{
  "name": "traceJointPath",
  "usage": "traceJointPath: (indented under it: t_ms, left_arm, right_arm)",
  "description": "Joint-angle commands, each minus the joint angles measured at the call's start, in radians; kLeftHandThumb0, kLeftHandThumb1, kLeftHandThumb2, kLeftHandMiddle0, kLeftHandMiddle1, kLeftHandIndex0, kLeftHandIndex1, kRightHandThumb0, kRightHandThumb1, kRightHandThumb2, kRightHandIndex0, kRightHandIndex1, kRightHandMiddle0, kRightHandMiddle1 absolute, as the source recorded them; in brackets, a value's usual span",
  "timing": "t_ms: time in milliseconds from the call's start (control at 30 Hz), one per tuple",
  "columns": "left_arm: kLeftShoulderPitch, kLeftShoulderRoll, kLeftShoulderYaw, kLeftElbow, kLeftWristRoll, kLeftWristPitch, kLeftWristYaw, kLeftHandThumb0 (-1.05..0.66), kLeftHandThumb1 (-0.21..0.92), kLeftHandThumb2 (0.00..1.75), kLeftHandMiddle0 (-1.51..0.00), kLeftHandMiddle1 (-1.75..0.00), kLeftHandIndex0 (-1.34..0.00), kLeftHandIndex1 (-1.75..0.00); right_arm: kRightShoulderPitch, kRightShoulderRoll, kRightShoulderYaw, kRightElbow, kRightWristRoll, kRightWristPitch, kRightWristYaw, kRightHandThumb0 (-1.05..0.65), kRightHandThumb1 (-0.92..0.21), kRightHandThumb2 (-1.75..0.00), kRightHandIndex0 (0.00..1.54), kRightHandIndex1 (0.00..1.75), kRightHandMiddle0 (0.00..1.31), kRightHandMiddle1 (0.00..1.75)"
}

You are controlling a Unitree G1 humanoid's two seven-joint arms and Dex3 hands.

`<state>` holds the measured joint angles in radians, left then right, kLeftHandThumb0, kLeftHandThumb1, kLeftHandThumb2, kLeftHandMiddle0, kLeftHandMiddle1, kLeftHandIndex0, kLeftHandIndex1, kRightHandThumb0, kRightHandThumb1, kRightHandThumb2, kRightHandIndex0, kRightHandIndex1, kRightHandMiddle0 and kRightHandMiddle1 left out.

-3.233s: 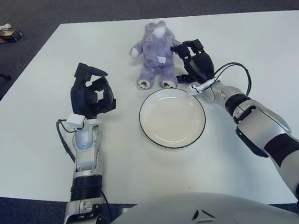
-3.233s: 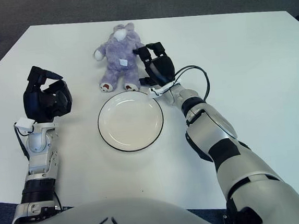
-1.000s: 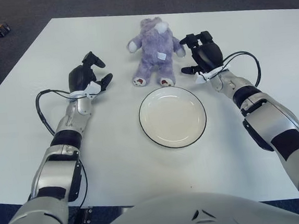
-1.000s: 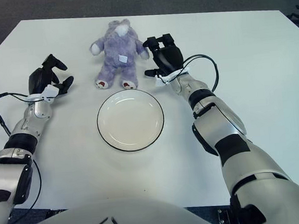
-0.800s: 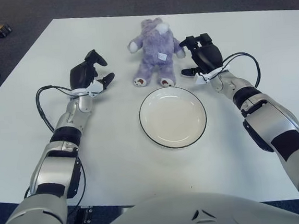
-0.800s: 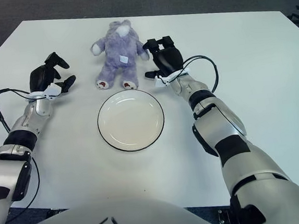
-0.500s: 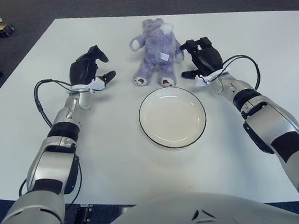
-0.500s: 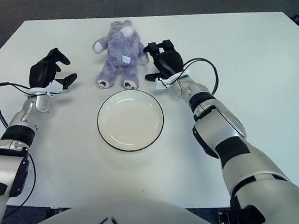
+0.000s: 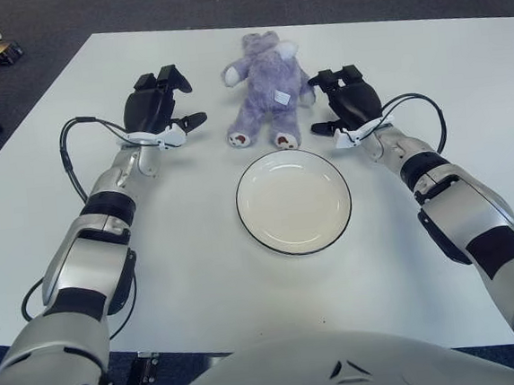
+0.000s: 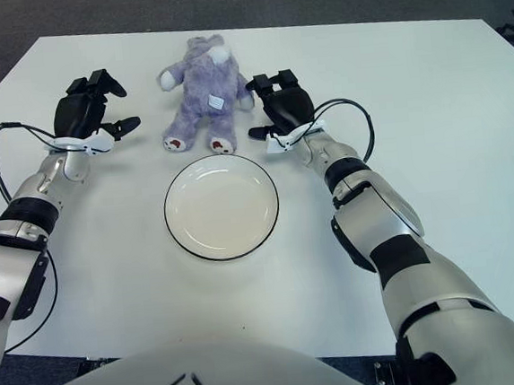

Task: Put the doll into the plate.

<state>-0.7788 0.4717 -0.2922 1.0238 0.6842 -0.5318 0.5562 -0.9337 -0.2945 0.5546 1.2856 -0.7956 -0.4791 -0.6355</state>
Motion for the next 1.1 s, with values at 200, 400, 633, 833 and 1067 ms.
traceJointPath:
  t_ms: [200, 400, 633, 833, 1067]
  left_arm:
    - [-0.069, 0.023, -0.059, 0.025, 0.042, 0.01, 0.0, -0.52, 0.57, 0.94, -0.03, -1.3, 0.0, -1.02]
    - [-0.092, 0.024, -0.09, 0.023, 0.067, 0.026, 0.005, -0.54, 0.58, 0.92, -0.01, -1.24, 0.0, -0.9]
    - [-0.113, 0.028, -0.129, 0.005, 0.117, 0.054, 0.041, -0.54, 0.59, 0.89, 0.0, -1.16, 0.0, -0.88]
    - [-0.133, 0.026, -0.152, 0.011, 0.146, 0.053, 0.081, -0.53, 0.58, 0.88, 0.0, -1.1, 0.0, -0.88]
    - [-0.18, 0.002, -0.195, 0.072, 0.189, 0.068, 0.166, -0.51, 0.56, 0.89, 0.0, -1.04, 0.0, -0.86]
  right_arm:
    - [0.032, 0.004, 0.001, 0.006, 0.02, 0.016, 0.101, -0.55, -0.65, -0.81, 0.0, 0.86, 0.0, 0.83]
    - [0.036, 0.007, -0.007, 0.003, 0.044, 0.024, 0.155, -0.54, -0.66, -0.79, 0.0, 0.83, 0.0, 0.78]
    - [0.041, 0.009, -0.007, 0.0, 0.056, 0.037, 0.186, -0.54, -0.67, -0.79, 0.0, 0.82, 0.0, 0.75]
    - [0.044, 0.011, -0.008, -0.001, 0.067, 0.044, 0.205, -0.53, -0.68, -0.79, 0.0, 0.8, 0.0, 0.72]
    - [0.052, 0.013, -0.02, -0.006, 0.087, 0.049, 0.216, -0.55, -0.71, -0.77, 0.0, 0.77, 0.0, 0.69]
